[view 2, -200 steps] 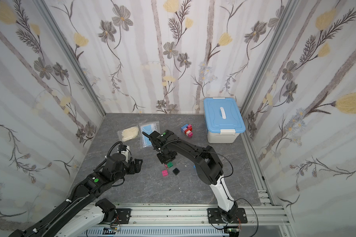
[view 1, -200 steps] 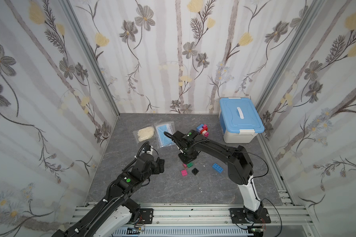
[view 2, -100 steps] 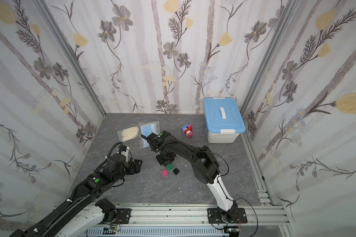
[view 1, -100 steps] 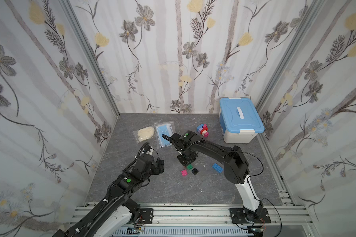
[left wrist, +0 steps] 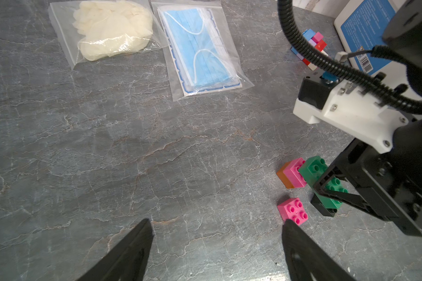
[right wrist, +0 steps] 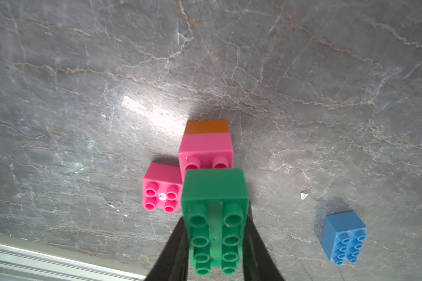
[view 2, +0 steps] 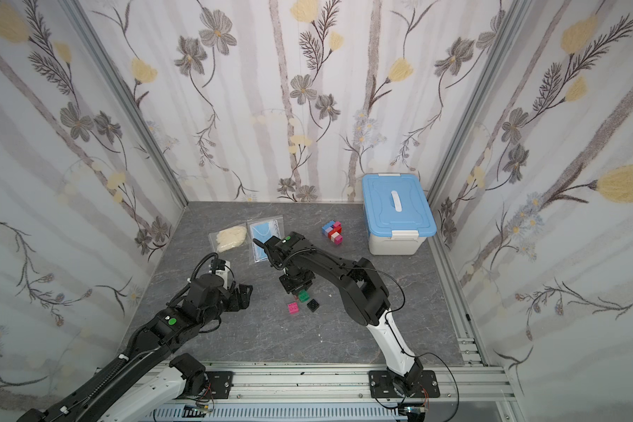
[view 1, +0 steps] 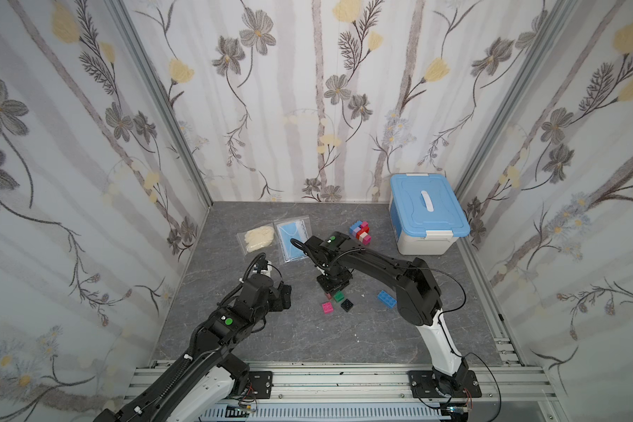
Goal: Assemble the letter p with lego
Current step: Assemble the lego brick with the lego brick.
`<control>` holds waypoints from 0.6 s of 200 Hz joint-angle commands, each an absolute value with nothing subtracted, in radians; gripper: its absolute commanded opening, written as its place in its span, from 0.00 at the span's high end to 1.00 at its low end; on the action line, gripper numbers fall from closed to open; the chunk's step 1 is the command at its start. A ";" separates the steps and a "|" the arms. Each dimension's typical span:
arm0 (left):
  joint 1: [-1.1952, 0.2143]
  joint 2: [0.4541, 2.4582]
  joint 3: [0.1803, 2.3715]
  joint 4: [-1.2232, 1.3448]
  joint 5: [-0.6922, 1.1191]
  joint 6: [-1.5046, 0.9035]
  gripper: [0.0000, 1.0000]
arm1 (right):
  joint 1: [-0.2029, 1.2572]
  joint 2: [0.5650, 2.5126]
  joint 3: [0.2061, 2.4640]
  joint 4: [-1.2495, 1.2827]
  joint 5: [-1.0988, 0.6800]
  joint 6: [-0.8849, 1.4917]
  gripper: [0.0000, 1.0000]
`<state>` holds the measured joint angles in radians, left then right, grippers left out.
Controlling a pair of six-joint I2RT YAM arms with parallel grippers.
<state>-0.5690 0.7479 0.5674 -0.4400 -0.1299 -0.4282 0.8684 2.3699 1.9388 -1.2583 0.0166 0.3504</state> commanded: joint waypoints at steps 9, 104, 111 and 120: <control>-0.568 0.748 0.566 -0.422 -0.138 -0.428 0.14 | 0.868 2.374 1.948 -1.246 0.022 0.362 0.88; -0.566 0.749 0.564 -0.418 -0.131 -0.426 0.14 | 0.870 2.385 1.951 -1.244 0.001 0.354 0.88; -0.566 0.748 0.563 -0.418 -0.130 -0.426 0.14 | 0.870 2.388 1.952 -1.243 0.000 0.354 0.88; -0.564 0.750 0.562 -0.417 -0.131 -0.426 0.14 | 0.870 2.391 1.953 -1.243 0.000 0.354 0.88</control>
<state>-0.5671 0.7479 0.5652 -0.4393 -0.1268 -0.4255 0.8692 2.3779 1.9457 -1.2564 0.0040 0.3500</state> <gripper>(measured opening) 0.856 0.303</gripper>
